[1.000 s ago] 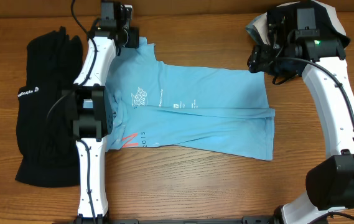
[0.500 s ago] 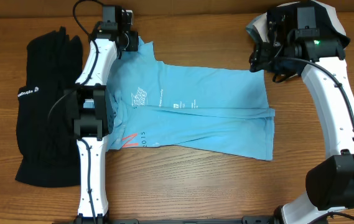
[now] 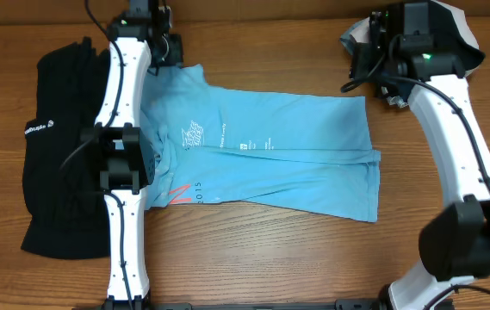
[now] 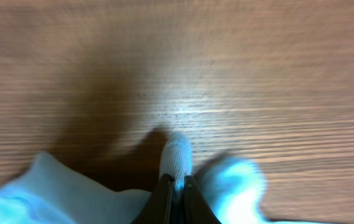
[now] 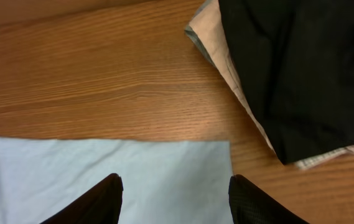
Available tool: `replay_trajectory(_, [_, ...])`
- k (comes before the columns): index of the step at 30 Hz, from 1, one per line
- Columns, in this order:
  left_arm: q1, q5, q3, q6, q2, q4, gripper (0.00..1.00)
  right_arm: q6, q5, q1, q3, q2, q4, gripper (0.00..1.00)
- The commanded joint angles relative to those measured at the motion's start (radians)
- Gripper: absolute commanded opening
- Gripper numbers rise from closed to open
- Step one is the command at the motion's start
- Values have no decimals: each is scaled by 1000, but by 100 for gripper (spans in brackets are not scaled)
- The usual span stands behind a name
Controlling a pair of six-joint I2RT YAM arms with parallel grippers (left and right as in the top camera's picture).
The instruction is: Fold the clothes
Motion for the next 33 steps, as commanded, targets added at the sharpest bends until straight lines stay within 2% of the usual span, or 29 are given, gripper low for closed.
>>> replay_trajectory(1, [5, 0, 117, -14, -21, -74, 4, -20, 21, 4, -3, 73, 29, 58])
replay_trajectory(5, [-5, -1, 188, -10, -21, -163, 4, -21, 21, 3, -3, 153, 70, 58])
replay_trajectory(19, [-18, -3, 190, -10, -21, -293, 4, -3, 78, -33, -3, 368, 109, 58])
replay_trajectory(28, [-18, -3, 190, -10, -21, -304, 4, 44, 81, -58, -3, 420, 111, 57])
replay_trajectory(31, [-18, -3, 190, -10, -21, -307, 4, 44, 55, -58, -3, 421, 115, 45])
replay_trajectory(33, [-18, -3, 190, -10, -21, -308, 4, 44, 34, -58, -3, 423, 117, 33])
